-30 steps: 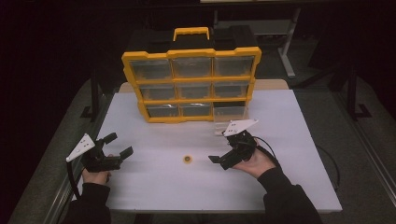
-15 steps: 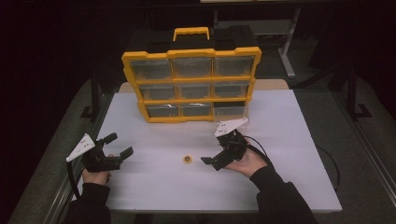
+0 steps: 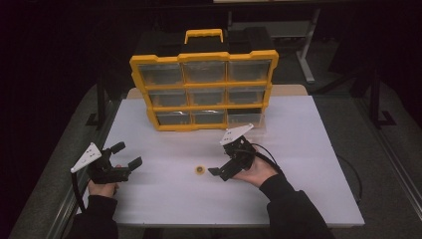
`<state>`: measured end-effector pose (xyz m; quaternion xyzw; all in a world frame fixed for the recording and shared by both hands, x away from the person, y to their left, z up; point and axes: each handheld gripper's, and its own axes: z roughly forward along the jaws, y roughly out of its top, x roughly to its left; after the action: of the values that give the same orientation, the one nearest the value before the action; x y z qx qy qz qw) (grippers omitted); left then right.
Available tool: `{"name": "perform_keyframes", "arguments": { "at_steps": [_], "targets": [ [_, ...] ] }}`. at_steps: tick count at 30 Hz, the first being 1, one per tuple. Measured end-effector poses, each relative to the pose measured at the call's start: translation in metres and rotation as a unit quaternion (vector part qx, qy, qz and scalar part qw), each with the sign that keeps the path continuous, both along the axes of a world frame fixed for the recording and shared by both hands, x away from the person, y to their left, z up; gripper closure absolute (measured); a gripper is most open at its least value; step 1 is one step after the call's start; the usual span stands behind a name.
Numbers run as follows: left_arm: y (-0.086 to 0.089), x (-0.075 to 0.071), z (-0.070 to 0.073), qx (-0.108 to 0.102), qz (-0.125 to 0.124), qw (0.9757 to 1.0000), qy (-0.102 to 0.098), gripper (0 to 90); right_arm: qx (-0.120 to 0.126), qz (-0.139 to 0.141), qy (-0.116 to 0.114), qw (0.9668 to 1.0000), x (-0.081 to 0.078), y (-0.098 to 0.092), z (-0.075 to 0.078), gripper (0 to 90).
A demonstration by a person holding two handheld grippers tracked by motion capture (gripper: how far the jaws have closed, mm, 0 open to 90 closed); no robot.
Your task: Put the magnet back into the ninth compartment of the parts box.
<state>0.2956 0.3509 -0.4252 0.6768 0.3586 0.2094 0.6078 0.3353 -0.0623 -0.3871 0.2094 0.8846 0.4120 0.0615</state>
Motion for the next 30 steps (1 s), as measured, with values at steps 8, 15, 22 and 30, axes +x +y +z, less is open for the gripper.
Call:
{"name": "perform_keyframes", "arguments": {
  "at_steps": [8,15,22,30],
  "targets": [
    [0.000,0.000,0.000,0.000,-0.002,1.0000,0.003,0.0,-0.005,0.012,0.006,0.9999,0.003,0.013,-0.001,0.0],
    [0.000,0.000,0.000,0.000,-0.002,1.0000,0.002,0.0,-0.019,0.024,0.014,0.9994,0.007,0.024,-0.005,0.0],
    [0.000,0.000,0.000,-0.001,-0.002,1.0000,0.002,0.0,-0.027,0.031,0.021,0.9989,0.012,0.030,-0.006,0.0],
    [0.000,0.001,0.000,0.001,-0.003,1.0000,0.003,0.0,-0.037,0.038,0.026,0.9983,0.014,0.038,-0.013,0.0]
  ]
}}
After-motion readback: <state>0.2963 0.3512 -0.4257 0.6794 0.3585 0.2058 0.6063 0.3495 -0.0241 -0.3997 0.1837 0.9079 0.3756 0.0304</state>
